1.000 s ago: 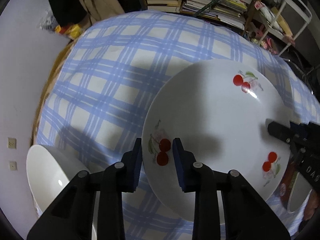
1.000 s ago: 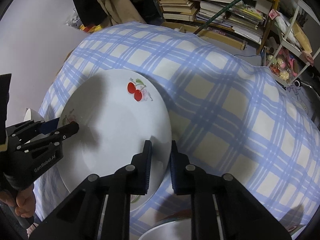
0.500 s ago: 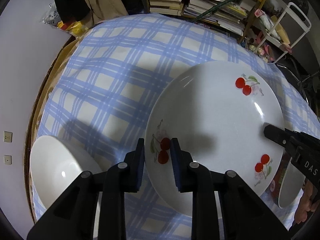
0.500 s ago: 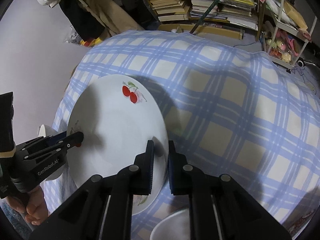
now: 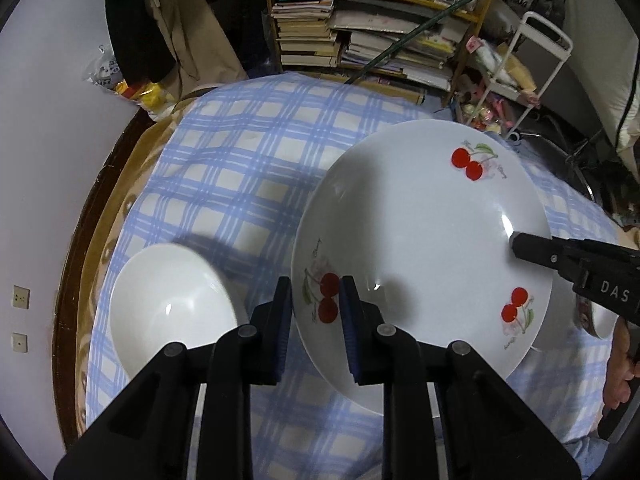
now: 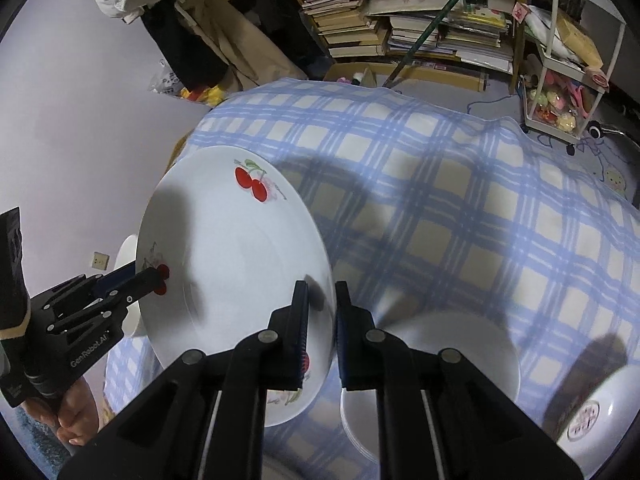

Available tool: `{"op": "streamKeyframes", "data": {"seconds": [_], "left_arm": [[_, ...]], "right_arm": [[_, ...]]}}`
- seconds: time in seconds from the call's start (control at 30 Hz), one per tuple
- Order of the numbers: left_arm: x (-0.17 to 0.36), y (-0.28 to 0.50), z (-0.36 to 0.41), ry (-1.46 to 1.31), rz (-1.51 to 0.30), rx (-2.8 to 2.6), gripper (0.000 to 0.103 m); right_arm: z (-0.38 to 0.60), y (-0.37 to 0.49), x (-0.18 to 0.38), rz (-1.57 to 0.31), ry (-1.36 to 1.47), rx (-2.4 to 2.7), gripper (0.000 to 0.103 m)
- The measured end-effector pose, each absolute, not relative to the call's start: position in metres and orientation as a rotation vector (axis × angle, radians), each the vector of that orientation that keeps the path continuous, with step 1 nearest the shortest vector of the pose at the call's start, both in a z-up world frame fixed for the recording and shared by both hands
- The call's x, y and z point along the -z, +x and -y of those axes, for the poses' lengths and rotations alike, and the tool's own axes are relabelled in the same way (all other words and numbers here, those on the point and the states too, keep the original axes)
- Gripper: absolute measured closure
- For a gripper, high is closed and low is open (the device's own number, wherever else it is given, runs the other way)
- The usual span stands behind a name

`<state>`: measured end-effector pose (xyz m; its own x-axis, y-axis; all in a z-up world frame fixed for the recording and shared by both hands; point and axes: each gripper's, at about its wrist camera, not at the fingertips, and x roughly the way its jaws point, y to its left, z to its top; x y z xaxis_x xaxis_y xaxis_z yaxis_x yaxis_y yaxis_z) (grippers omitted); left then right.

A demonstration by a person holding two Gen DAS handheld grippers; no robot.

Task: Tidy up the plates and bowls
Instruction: 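Lift and carry the cherry plate with both grippers, then lower the cherry plate onto the plate stack and open both grippers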

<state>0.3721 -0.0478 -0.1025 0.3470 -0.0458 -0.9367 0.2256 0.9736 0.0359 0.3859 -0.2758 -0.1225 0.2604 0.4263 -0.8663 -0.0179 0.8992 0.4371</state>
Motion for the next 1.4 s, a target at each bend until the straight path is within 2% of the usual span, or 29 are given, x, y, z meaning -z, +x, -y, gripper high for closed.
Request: {"op": "streamKeyframes", "data": {"seconds": [0.43,0.93,0.97,1.0,1.03,1.1,1.13,1.17,1.23,1.3,1.4], "left_arm": [[0.071,0.278,0.037,0.219,-1.119,0.213,0.081],[0.085,0.18,0.017,0.181,-1.146,0.235,0.082],[0.087,0.175,0.016,0.178,-1.149,0.237,0.087],[0.088,0.169,0.016,0.142,-1.154,0.294,0.101],[0.087,0.162,0.017,0.054,-1.184,0.411,0.102],[0.077,0.144,0.032,0.069,-1.119,0.463,0.101],[0.077,0.138,0.043,0.14,-1.083,0.451,0.1],[0.089,0.14,0.048,0.171,-1.122,0.42,0.1],[0.117,0.149,0.04,0.18,-1.215,0.315,0.101],[0.128,0.148,0.025,0.215,-1.217,0.256,0.101],[0.132,0.15,0.009,0.215,-1.226,0.21,0.099]], "right_arm": [[0.269,0.308,0.094,-1.275,0.382,-0.323,0.089],[0.255,0.208,0.101,-1.299,0.359,-0.323,0.089],[0.254,0.203,0.101,-1.3,0.359,-0.321,0.089],[0.253,0.198,0.103,-1.3,0.357,-0.318,0.09],[0.251,0.192,0.104,-1.297,0.365,-0.333,0.094],[0.242,0.183,0.106,-1.303,0.421,-0.423,0.093],[0.227,0.178,0.106,-1.313,0.338,-0.395,0.095],[0.215,0.174,0.108,-1.306,0.242,-0.353,0.097],[0.213,0.173,0.137,-1.353,0.243,-0.283,0.093],[0.224,0.167,0.163,-1.383,0.263,-0.213,0.09],[0.231,0.16,0.163,-1.371,0.282,-0.227,0.091]]}}
